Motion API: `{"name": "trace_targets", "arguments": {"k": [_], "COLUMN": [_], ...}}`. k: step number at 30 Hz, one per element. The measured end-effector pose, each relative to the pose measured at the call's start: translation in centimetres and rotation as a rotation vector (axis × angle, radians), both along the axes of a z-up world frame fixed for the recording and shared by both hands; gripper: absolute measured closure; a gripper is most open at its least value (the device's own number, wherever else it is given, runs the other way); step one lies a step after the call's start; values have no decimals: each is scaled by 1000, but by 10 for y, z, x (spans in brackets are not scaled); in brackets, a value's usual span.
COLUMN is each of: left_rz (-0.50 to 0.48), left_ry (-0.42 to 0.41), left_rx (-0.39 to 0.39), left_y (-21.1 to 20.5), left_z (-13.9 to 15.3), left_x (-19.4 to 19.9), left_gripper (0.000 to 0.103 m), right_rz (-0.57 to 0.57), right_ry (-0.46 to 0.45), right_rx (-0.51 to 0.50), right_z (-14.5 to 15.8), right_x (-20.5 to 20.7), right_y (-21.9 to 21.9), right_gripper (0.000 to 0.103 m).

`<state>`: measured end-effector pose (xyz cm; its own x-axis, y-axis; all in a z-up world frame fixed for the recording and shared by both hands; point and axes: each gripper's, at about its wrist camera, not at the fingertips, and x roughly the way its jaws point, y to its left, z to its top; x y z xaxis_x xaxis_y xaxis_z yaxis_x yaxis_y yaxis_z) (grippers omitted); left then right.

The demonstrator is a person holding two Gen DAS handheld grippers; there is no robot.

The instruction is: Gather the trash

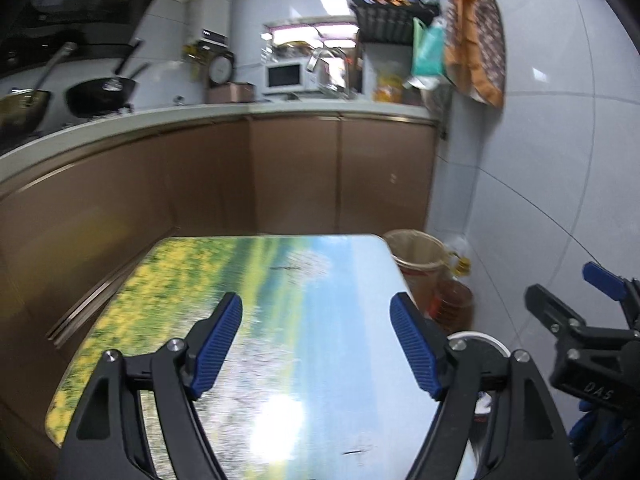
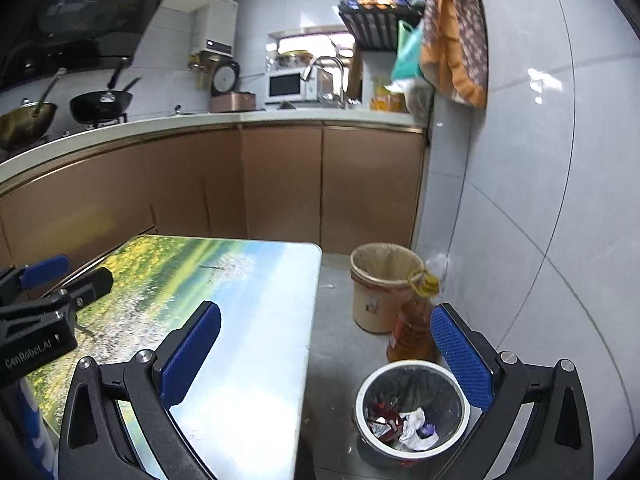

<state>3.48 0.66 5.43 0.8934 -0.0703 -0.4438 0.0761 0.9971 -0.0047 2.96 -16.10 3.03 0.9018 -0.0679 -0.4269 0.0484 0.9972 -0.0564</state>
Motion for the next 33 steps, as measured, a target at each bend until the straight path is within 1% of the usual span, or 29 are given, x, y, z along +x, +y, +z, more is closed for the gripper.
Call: {"name": "trace_targets", "arguments": {"k": [2, 5, 8, 11, 15, 22, 33], "left_rz": [33, 82, 119, 163, 173, 191, 194], "left_ry": [-22, -52, -76, -109, -137, -185, -212], "left_rx": [-2, 9, 18, 45, 39, 44, 49], "left_y": [11, 22, 29, 31, 33, 34, 31], "left_z": [6, 10, 16, 22, 27, 38, 47], "left_x": [-9, -21, -29, -38, -51, -76, -105], "left_gripper": [24, 19, 17, 14, 8, 7, 6], "right_rz": [11, 23, 37, 44, 49, 53, 77], "right_ry": [-17, -42, -66, -84, -106, -143, -202], "right_rx": [-9, -26, -33, -41, -48, -45, -44], "right_z": [7, 16, 23, 27, 33, 43, 54], "right_x": [-8, -19, -31, -37, -46, -64, -98], "right_y": [10, 22, 29, 31, 32, 32, 37], "right_gripper": [0, 0, 0, 0, 0, 0, 0]}}
